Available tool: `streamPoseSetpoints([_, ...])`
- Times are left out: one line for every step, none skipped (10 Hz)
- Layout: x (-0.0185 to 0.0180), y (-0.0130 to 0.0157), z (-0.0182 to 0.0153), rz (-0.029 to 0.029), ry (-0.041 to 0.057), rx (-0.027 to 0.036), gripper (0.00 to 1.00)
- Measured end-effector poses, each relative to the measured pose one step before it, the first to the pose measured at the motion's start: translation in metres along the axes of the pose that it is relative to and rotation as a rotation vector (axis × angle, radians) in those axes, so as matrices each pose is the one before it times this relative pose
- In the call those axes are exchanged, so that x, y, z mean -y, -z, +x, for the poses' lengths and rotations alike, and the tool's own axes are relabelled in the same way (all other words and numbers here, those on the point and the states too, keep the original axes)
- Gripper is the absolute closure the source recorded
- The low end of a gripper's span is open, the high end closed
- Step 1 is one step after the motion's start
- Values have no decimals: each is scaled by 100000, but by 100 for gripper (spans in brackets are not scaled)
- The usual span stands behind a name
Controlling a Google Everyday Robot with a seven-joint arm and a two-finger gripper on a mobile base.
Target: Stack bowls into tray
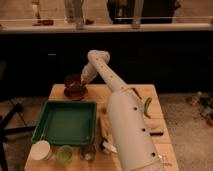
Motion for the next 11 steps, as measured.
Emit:
streamPoseSetpoints([-151, -20, -29, -63, -942, 288, 96])
streamPoseSetpoints([-64, 45, -15, -12, -266, 8, 96])
streamPoseSetpoints([-52, 8, -11, -77, -75, 11, 96])
streamPoseSetpoints([-1, -1, 0, -4, -21, 0, 96])
streamPoseSetpoints([-5, -8, 0, -33, 15, 11, 96])
streamPoseSetpoints([8, -27, -8, -11, 13, 36, 96])
streamPoseSetpoints([-12, -34, -22, 8, -22, 50, 96])
streamPoseSetpoints([-26, 16, -2, -18, -23, -14, 96])
streamPoseSetpoints([-29, 8, -5, -18, -31, -9, 96])
streamPoseSetpoints([-11, 13, 2, 2, -17, -19, 96])
streamPoseSetpoints([-32, 9, -6, -31, -26, -4, 96])
